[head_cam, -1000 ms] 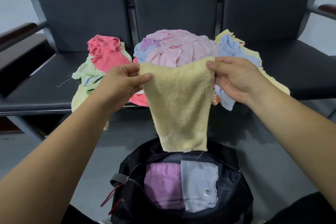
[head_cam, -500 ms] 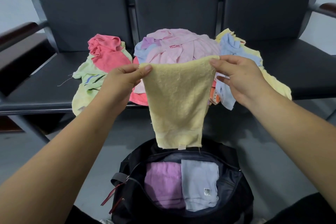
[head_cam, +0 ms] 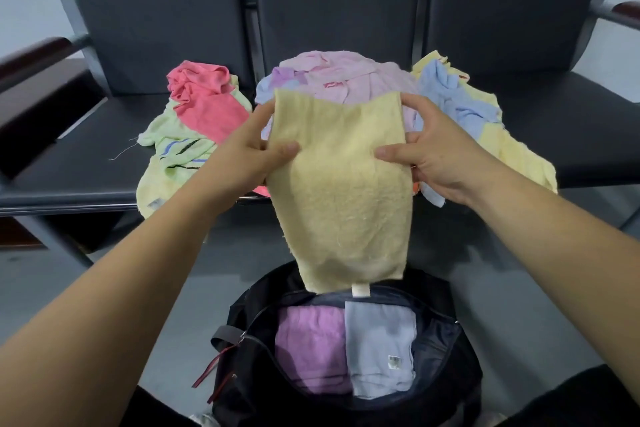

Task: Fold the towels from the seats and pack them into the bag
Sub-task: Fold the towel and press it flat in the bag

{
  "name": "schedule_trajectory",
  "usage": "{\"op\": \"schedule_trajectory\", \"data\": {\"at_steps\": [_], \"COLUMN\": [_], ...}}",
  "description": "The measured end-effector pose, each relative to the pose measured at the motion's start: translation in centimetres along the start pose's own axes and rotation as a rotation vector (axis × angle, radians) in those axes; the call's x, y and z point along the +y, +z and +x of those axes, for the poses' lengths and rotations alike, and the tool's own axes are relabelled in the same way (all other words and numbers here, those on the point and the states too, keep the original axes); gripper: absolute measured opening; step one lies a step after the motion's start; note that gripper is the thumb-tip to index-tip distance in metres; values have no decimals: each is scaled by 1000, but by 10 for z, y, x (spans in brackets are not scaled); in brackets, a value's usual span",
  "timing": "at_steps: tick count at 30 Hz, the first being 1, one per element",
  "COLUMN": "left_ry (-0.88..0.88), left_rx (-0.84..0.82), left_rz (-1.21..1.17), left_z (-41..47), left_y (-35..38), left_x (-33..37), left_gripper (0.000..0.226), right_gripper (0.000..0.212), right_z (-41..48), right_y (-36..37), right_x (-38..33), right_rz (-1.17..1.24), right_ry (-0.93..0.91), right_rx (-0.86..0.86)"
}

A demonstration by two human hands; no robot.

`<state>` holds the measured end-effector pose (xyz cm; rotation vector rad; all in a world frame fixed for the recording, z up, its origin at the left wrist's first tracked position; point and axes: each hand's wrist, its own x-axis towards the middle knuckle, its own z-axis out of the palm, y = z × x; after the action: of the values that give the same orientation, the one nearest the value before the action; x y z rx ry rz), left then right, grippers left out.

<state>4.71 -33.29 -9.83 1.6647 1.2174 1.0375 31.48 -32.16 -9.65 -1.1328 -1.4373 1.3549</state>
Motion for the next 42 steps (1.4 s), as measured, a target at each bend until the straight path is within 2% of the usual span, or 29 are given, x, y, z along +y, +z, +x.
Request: {"op": "schedule_trajectory", "data": {"at_steps": [2,4,6,7,8,10,12,14,15,17,19,21,23,26,28,30,31,32,34,35,36,38,42], "left_ry": [-63,-70,-100,-128,-140,-114,-30,13,9,-15,-71,-160,-212,-334,-386,-376,-357,-323,-224,-174,-129,-83,-184], "left_rx": [101,151,75,-10,-105,-214,-187,-139,-124,-138,-201,-217,-138,42,38,-67,-116,-140,-116,-91,-77,-75,-140], "left_rz": [24,-14,-135,-145,-61,286,554,566,547,471,254,34,-49,-272,-443,-470,-403,-266,106,267,376,428,121], "left_z": [2,3,5,5,4,2,2,4,4,5,2,-1,2,7,9,6,5,5,4,4,4,5,5], "left_y": [4,9,10,8,7,6,10,14,15,12,11,10,12,18,21,20,19,18,19,22,25,29,26], "left_x": [-7,-12,-13,-11,-10,-9,-9,-9,-10,-13,-12,-11,-14,-17,-16,-16,-16,-16,-17,-18,-19,-22,-24], "left_gripper": [32,22,25,32,46,69,51,18,7,3,16,29,21,7,16,38,46,48,31,20,12,4,5], "right_gripper": [65,44,16,10,16,44,52,41,35,25,17,10,9,28,41,56,63,67,61,49,35,18,11], "right_z": [1,6,11,12,12,7,1,0,1,4,7,6,6,10,11,12,11,9,6,4,3,4,5], "right_y": [-1,-2,-3,-4,-3,-4,-3,2,3,3,0,-5,-9,-7,-3,-6,-8,-9,-10,-9,-7,-5,-9], "right_x": [5,12,18,20,18,13,5,4,5,8,11,15,20,26,26,26,25,22,20,21,22,28,37], "right_rz": [-5,-35,-74,-64,-45,-47,-341,-763,-851,-780,-573,-358,-127,177,384,519,500,378,-185,-491,-683,-701,-264], "right_ry": [17,25,31,56,86,136,106,-37,-106,-180,-194,-153,-42,134,190,218,226,230,182,121,46,-35,80], "right_rx": [5,12,20,3,-38,-176,-249,-183,-118,5,60,66,77,83,98,44,-9,-60,-125,-119,-100,-37,-31]}}
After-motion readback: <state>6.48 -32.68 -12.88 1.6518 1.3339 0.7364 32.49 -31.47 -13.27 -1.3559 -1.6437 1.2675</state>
